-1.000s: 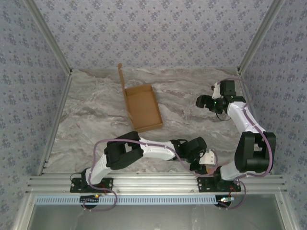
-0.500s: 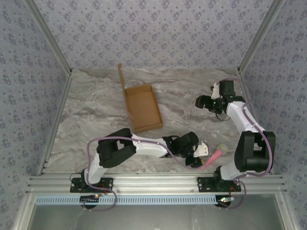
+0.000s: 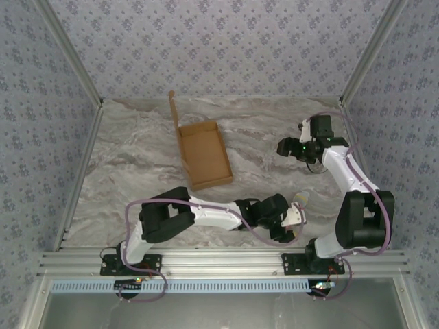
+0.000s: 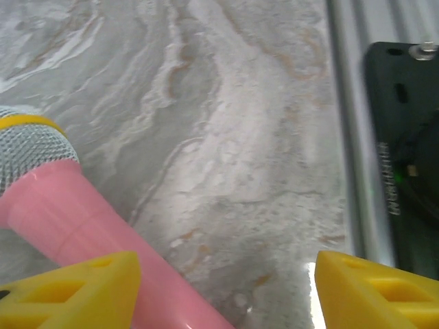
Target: Fold the paper box
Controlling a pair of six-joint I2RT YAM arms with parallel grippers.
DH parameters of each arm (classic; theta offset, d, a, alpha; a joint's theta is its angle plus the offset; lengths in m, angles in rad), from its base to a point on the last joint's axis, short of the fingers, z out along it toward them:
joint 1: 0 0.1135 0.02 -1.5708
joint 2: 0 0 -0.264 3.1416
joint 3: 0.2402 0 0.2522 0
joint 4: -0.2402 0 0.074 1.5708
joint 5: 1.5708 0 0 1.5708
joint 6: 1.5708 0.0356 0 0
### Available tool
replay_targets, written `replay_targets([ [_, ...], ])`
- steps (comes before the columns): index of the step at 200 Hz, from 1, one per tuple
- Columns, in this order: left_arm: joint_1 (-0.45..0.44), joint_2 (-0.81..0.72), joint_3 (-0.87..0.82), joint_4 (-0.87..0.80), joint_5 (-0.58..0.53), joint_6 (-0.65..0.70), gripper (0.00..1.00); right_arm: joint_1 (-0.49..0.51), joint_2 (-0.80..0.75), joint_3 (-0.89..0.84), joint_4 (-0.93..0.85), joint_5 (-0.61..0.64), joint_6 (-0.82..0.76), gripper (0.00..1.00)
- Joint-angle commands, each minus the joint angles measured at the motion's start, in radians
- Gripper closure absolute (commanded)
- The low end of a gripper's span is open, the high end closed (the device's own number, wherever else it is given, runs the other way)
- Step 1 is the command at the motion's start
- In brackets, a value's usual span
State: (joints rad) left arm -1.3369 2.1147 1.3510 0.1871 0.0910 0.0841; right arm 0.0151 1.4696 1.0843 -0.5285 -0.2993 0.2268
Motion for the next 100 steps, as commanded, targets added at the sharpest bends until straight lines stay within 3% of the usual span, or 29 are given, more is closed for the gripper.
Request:
replay_targets([
  [1, -0.001, 0.031, 0.027, -0.02, -0.13, -0.005, 0.32, -0.001, -0.014, -0.004, -0.026, 0.009, -0.016, 0.19],
  [34, 0.016, 0.008, -0.011, -0.01, -0.211, -0.002, 0.34, -0.001, -0.013, -0.007, -0.024, 0.005, -0.018, 0.19],
  [100, 0.046, -0.071, -0.099, 0.013, -0.246, -0.025, 0.35, 0.008, -0.002, -0.007, -0.017, -0.001, -0.015, 0.19],
])
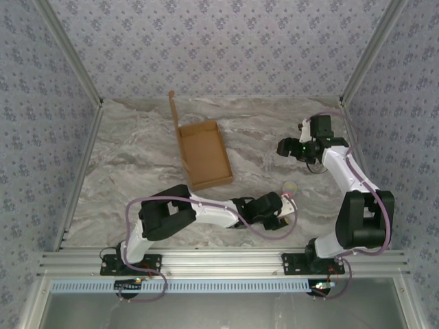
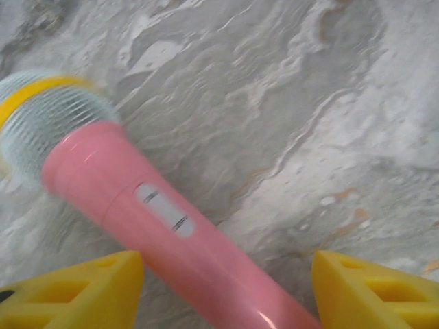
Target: Fold the paper box
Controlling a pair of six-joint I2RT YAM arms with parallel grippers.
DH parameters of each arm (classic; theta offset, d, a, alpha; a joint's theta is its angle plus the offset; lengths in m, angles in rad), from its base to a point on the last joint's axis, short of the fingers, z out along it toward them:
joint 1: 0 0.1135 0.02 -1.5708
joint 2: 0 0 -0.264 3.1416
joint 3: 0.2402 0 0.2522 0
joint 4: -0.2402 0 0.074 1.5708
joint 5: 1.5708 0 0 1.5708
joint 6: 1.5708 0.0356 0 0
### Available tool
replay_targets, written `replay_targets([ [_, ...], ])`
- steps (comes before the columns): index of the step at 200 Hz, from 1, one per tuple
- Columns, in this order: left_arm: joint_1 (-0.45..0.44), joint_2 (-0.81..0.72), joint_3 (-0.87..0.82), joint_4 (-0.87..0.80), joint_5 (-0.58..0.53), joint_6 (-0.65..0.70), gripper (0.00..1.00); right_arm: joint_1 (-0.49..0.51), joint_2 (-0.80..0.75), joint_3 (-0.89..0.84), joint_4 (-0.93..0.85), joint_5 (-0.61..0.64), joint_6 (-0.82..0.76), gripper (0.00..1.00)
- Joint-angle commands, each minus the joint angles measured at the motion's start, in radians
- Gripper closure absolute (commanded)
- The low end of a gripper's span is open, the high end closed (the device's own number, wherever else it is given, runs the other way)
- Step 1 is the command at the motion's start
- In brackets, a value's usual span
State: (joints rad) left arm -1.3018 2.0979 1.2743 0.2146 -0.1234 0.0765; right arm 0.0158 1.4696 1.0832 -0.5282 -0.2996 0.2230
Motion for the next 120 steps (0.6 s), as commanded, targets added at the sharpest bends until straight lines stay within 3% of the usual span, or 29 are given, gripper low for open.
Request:
replay_targets([
  [1, 0.012, -0.054, -0.023, -0.016, -0.032, -0.019, 0.35, 0.007, -0.002, -0.006, -0.017, -0.001, -0.011, 0.19],
  [35, 0.028, -0.044, -0.027, -0.032, -0.033, -0.044, 0.37, 0.013, 0.0, -0.005, -0.023, 0.003, -0.013, 0.19],
  [120, 0.084, -0.046, -0.069, -0.043, 0.007, -0.067, 0.65, 0.031, -0.039, -0.011, -0.036, 0.024, 0.004, 0.19],
])
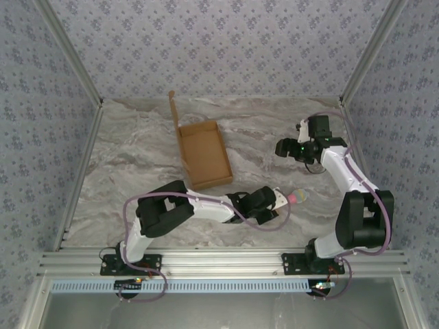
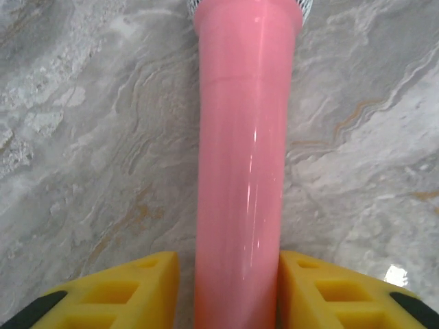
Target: Fold the paper box
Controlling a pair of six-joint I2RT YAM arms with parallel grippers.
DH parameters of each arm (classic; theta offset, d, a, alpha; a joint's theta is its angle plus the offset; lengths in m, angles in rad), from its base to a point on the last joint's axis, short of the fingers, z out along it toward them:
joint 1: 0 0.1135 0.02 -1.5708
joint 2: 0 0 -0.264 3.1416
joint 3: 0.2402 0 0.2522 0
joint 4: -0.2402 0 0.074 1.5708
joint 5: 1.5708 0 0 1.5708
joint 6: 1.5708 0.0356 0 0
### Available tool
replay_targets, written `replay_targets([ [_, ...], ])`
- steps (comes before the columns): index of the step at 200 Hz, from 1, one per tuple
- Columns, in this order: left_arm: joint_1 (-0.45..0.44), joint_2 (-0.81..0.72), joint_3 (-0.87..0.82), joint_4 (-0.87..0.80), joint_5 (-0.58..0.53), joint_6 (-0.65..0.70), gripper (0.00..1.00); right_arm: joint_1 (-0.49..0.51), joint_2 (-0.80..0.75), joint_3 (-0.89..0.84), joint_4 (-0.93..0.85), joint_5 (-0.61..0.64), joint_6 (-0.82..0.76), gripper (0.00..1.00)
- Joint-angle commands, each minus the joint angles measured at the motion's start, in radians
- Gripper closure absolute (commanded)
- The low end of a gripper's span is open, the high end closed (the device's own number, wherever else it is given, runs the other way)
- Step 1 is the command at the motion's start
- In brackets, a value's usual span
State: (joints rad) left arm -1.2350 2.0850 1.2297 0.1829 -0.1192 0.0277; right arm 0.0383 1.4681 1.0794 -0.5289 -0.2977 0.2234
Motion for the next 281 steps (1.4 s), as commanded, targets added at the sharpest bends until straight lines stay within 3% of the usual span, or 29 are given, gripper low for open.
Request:
replay_targets([
  [1, 0.018, -0.034, -0.025, -0.011, 0.003, -0.02, 0.65, 0.009, -0.04, -0.007, -0.035, 0.022, 0.004, 0.19],
  [33, 0.059, -0.095, -0.074, 0.021, 0.001, -0.089, 0.73, 0.011, -0.097, 0.0, -0.046, 0.03, 0.028, 0.19],
  [68, 0.147, -0.204, -0.131, 0.061, 0.016, -0.272, 0.82, 0.014, -0.194, 0.005, -0.04, 0.026, 0.077, 0.19],
  [97, 0.219, -0.285, -0.143, 0.097, 0.085, -0.421, 0.85, 0.039, -0.272, -0.005, 0.007, -0.001, 0.145, 0.2],
  [149, 0.306, -0.376, -0.132, 0.172, 0.111, -0.669, 0.85, 0.155, -0.338, -0.078, 0.184, -0.037, 0.283, 0.21],
  [211, 0.313, -0.439, -0.168, 0.276, 0.107, -0.762, 0.86, 0.268, -0.308, -0.166, 0.466, -0.065, 0.434, 0.27],
  [281, 0.306, -0.464, -0.194, 0.316, 0.119, -0.782, 0.86, 0.279, -0.259, -0.202, 0.63, -0.082, 0.534, 0.44],
])
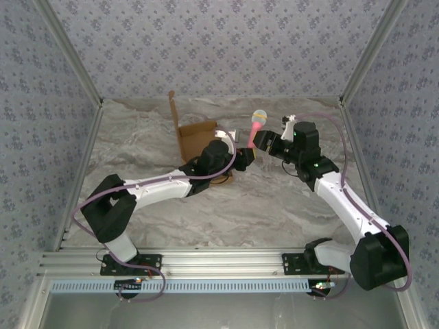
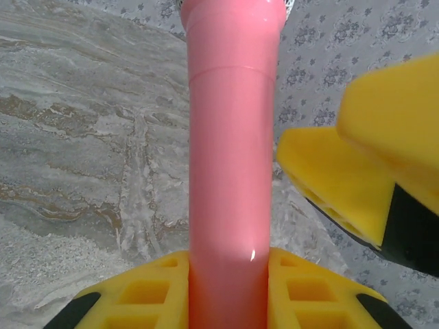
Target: Fold the paper box
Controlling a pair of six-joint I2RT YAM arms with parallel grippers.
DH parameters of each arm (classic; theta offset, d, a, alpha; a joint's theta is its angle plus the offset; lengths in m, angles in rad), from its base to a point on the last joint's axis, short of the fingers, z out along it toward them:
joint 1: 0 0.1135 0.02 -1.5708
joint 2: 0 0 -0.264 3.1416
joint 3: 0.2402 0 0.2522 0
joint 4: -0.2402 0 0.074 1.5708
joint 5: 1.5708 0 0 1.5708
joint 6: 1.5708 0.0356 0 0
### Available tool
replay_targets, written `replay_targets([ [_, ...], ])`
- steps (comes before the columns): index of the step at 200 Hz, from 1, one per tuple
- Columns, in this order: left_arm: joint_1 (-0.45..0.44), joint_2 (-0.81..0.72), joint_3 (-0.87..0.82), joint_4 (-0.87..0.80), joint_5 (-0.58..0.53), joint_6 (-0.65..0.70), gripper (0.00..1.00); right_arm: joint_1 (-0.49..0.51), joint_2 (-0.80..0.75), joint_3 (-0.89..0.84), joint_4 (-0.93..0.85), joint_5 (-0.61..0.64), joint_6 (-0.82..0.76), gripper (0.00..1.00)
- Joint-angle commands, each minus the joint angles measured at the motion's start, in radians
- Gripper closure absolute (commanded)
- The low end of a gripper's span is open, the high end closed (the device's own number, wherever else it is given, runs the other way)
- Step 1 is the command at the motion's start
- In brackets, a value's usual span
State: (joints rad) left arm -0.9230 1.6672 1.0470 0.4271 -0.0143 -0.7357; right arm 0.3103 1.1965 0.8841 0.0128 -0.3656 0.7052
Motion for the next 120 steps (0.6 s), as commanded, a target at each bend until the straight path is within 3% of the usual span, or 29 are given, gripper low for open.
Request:
replay_targets([
  [1, -0.006, -0.046, -0.011, 0.073, 0.014, -0.018, 0.86, 0.006, 0.014, -0.005, 0.089, -0.014, 0.053, 0.44],
  [84, -0.009, -0.052, -0.024, 0.094, 0.014, -0.02, 0.86, 0.044, 0.056, 0.007, 0.045, 0.08, 0.03, 0.48],
  [120, -0.008, -0.052, -0.033, 0.111, 0.017, -0.026, 0.86, 0.056, 0.077, 0.003, 0.08, 0.076, 0.033, 0.54],
])
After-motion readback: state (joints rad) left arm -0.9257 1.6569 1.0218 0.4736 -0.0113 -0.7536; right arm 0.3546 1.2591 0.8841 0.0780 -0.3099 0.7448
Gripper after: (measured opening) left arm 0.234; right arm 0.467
